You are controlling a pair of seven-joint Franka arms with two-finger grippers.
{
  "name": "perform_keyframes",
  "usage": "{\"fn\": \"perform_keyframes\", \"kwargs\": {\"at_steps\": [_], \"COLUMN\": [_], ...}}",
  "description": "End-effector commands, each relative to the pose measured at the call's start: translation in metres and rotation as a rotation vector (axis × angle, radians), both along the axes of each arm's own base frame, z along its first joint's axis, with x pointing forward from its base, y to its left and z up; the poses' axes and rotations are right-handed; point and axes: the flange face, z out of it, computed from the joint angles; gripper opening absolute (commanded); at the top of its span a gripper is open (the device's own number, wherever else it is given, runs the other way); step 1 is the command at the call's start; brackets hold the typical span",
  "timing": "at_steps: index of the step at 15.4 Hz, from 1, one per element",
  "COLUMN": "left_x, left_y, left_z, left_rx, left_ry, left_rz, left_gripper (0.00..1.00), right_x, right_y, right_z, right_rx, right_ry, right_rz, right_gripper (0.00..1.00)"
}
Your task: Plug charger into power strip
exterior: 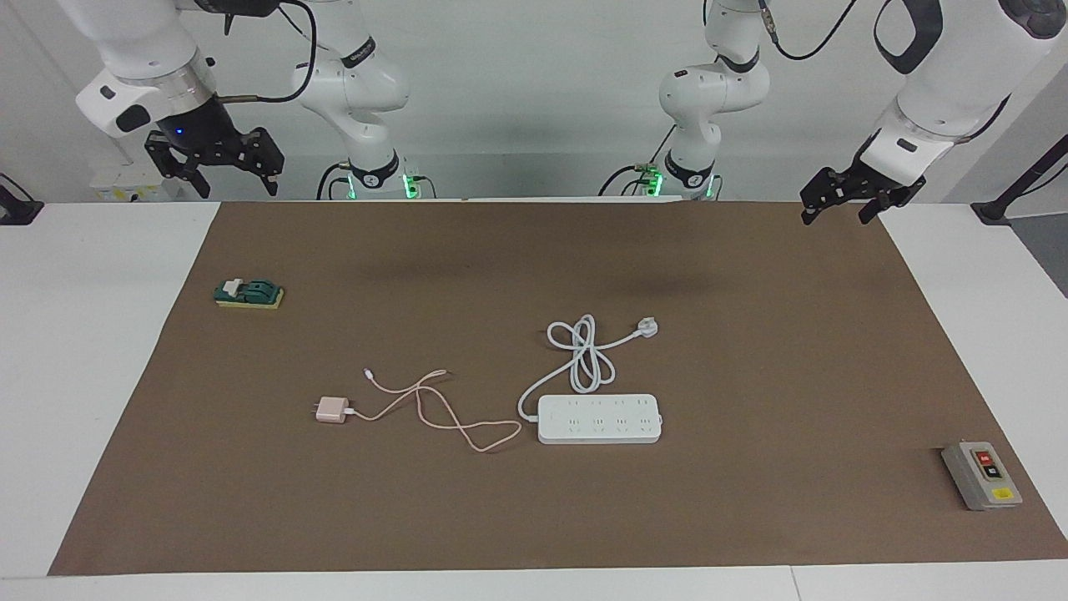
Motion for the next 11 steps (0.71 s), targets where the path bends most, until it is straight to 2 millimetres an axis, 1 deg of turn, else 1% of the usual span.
{"fn": "perform_keyframes", "kwargs": {"at_steps": [1,4,5,6,8,9,10,11], "left_x": [-0.007,-0.007,-0.007,-0.007,-0.007,-0.007,-0.007,-0.007], "left_y": [0.002,0.002,0.002,0.002,0.002,0.002,0.002,0.002], "left_z": [0.0,0.001,0.001,0.001,0.001,0.001,0.001,0.001], "left_rx": [0.022,0.022,0.022,0.022,0.022,0.022,0.022,0.022], "left_ry": [-0.008,-0.01,-0.01,-0.01,-0.01,-0.01,-0.01,-0.01], "left_rz": [-0.005,-0.005,-0.005,-0.005,-0.005,-0.005,-0.005,-0.005], "left_gripper": [1.0,1.0,1.0,1.0,1.0,1.0,1.0,1.0], "right_x": [-0.016,-0.016,-0.015,-0.015,-0.01,-0.007,-0.004,0.002], "right_y": [-0.004,-0.006,-0.008,-0.008,-0.006,-0.013,-0.018,-0.023], "right_z": [0.012,0.011,0.011,0.01,0.0,-0.014,-0.025,-0.036], "right_rx": [-0.002,-0.001,-0.002,-0.002,0.037,0.064,0.093,0.117], "right_ry": [0.007,0.003,-0.002,-0.001,0.023,0.053,0.076,0.092], "right_rz": [0.017,-0.001,-0.03,-0.092,-0.298,-0.421,-0.509,-0.6], "right_gripper": [1.0,1.0,1.0,1.0,1.0,1.0,1.0,1.0]}}
